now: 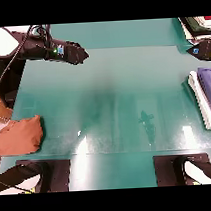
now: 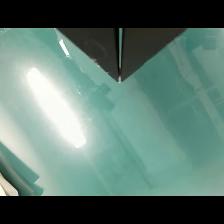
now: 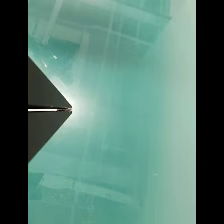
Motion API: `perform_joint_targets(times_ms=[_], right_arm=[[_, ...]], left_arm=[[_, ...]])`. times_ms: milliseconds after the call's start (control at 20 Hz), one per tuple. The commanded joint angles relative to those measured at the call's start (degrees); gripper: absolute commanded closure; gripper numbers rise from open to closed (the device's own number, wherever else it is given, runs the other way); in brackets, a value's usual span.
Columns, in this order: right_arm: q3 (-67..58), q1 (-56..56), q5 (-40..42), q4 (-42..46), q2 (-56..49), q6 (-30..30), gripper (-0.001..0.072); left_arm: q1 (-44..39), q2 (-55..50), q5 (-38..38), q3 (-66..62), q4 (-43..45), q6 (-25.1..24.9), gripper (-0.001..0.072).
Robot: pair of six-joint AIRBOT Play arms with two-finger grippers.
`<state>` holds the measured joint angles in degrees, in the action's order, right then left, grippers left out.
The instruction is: Fold the shirts.
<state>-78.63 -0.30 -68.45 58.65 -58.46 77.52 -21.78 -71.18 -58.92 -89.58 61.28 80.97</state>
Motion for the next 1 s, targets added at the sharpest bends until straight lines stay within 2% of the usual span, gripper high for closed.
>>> perform_joint_targets(times_ms=[0, 550, 700, 800, 950], right_arm=[[-0.07, 0.07, -0.04, -0.04, 0.02, 0.0, 0.0693], [-0.07, 0.07, -1.4, -0.13, 0.02, 0.0, 0.0692], [-0.04, 0.07, -2.75, -0.11, 0.02, 0.0, 0.0692], [-0.04, 0.09, -2.75, -0.15, 0.02, 0.0, 0.0693], [-0.04, 0.09, -3.34, -0.13, 0.02, 0.0, 0.0693]], left_arm=[[0.0, 0.0, 0.0, -0.02, 0.02, 0.0, 0.0682], [0.0, 0.0, 0.11, -0.02, 0.0, 0.02, 0.0682], [0.17, 0.04, 4.37, -0.15, 0.11, -0.37, 0.0682], [1.07, 0.9, -2.1, -1.22, 3.06, -0.39, 0.0683], [6.36, 5.81, -17.68, -0.98, 11.5, -0.42, 0.0683]])
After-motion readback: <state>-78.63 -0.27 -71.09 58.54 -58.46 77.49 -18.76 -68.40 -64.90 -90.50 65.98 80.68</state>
